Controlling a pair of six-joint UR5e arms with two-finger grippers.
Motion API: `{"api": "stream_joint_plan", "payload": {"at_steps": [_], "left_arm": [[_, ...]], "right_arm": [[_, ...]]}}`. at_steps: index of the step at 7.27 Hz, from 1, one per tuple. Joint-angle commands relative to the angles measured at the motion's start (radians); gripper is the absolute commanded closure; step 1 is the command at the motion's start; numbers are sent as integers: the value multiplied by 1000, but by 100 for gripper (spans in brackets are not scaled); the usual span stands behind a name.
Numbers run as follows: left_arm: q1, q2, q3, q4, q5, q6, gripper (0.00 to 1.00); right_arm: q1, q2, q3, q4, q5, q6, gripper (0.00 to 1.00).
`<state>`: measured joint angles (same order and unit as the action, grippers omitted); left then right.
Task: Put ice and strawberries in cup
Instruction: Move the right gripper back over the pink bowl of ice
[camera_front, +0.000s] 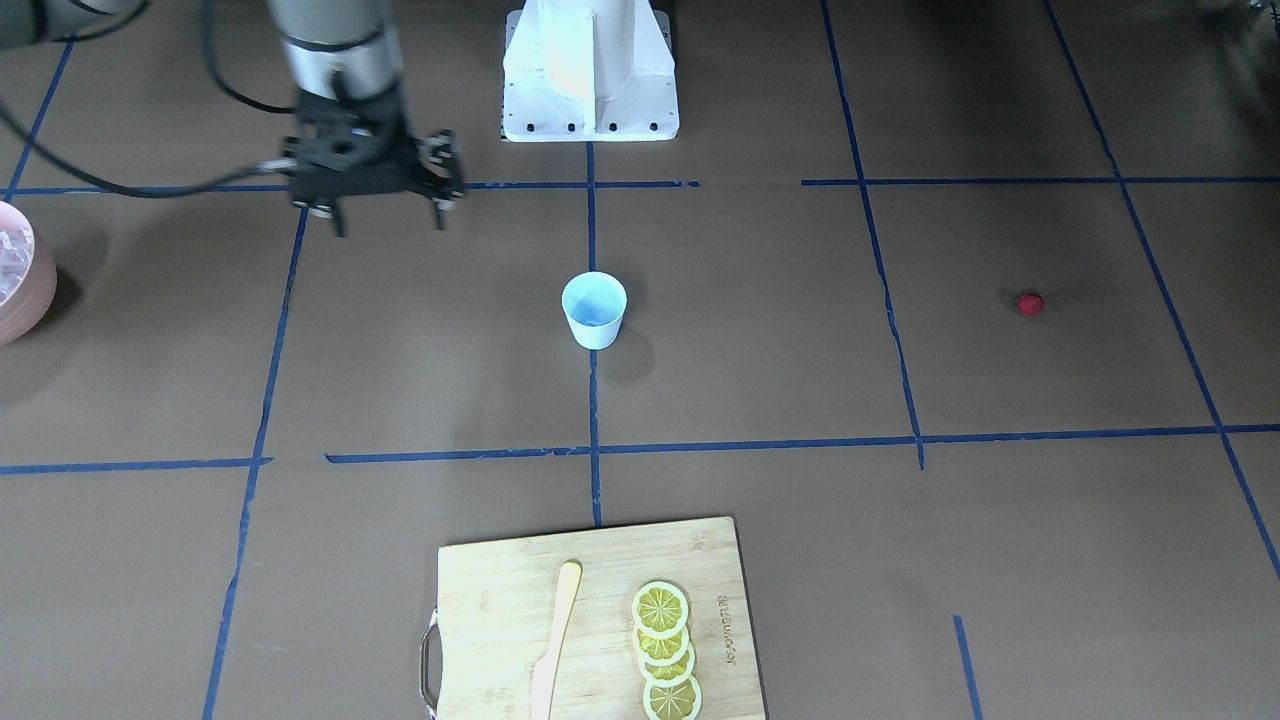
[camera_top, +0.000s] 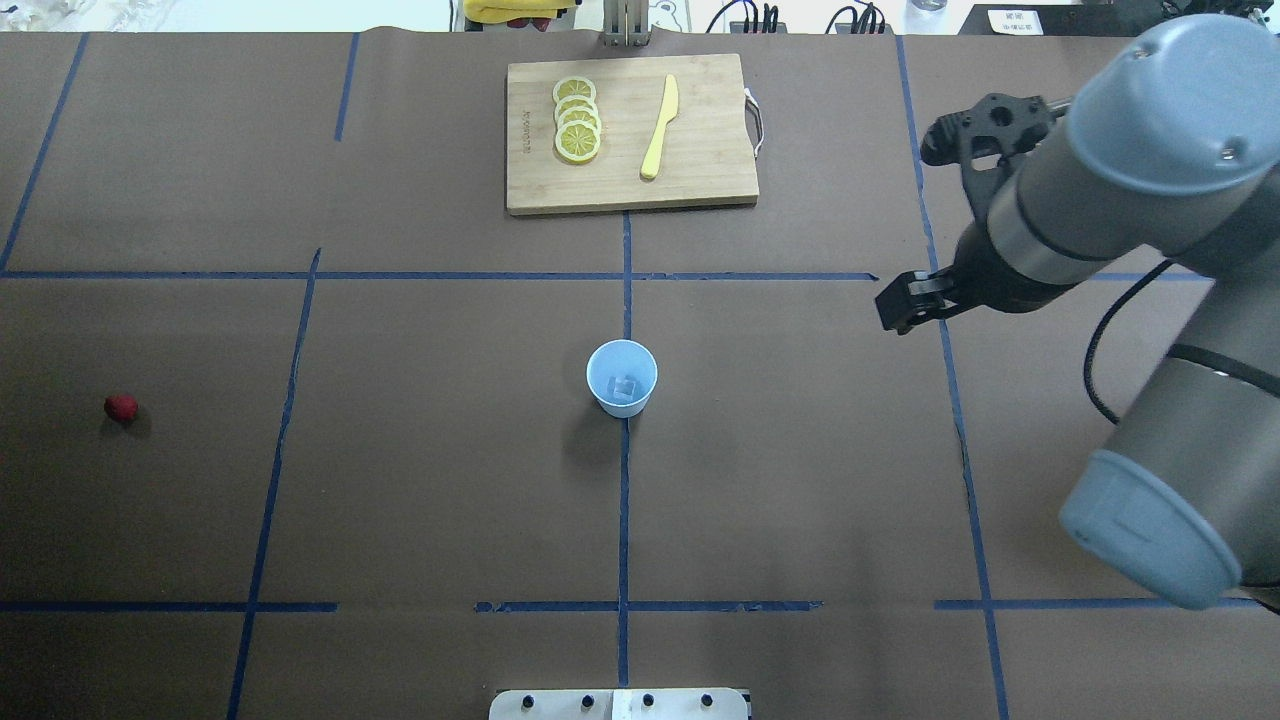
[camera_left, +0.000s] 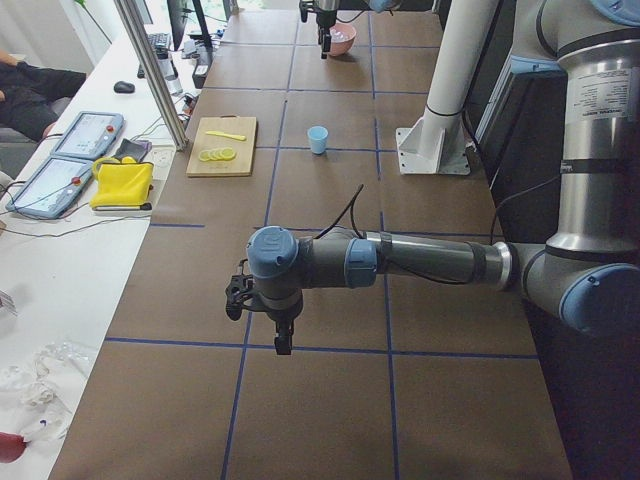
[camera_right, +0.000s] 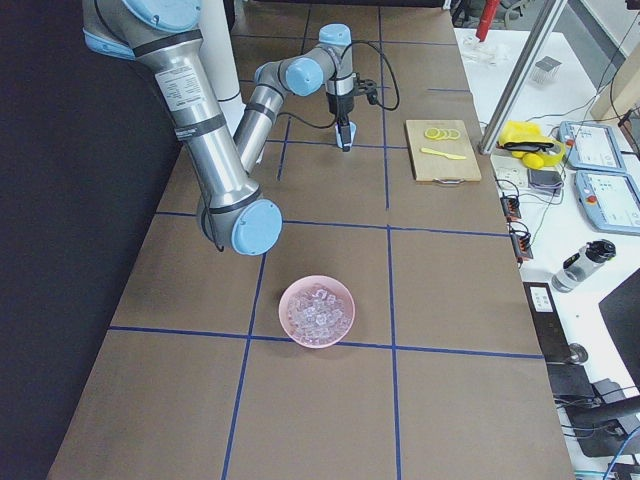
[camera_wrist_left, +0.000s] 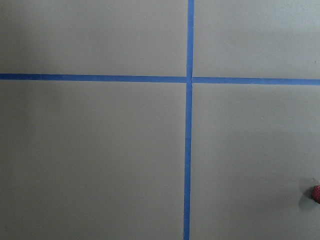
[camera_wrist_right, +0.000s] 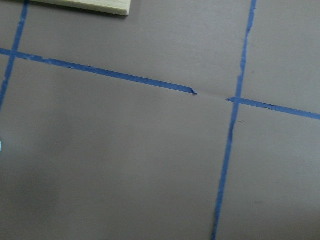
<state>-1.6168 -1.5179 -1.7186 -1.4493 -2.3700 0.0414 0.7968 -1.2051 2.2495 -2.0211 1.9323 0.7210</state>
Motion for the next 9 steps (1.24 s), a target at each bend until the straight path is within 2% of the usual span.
{"api": "stream_joint_plan", "payload": {"at_steps": [1, 2, 3, 4, 5, 9], "left_arm": [[0, -1, -7, 1, -2, -2, 0], [0, -1, -7, 1, -35, -3, 0], [0, -1, -9, 1, -44, -3, 0], [0, -1, -13, 1, -44, -3, 0], [-2, -1, -15, 1, -44, -5, 0], [0, 1, -13, 3, -44, -5, 0]], "right_arm": [[150, -195, 64, 2, 57, -286, 1], [216, -291, 64, 80, 86, -395, 1], [278, -450, 41, 289, 130, -464, 1], [339, -543, -35, 479, 201, -518, 1], [378, -610, -98, 589, 214, -625, 1], [514, -633, -287, 613, 266, -908, 2]]}}
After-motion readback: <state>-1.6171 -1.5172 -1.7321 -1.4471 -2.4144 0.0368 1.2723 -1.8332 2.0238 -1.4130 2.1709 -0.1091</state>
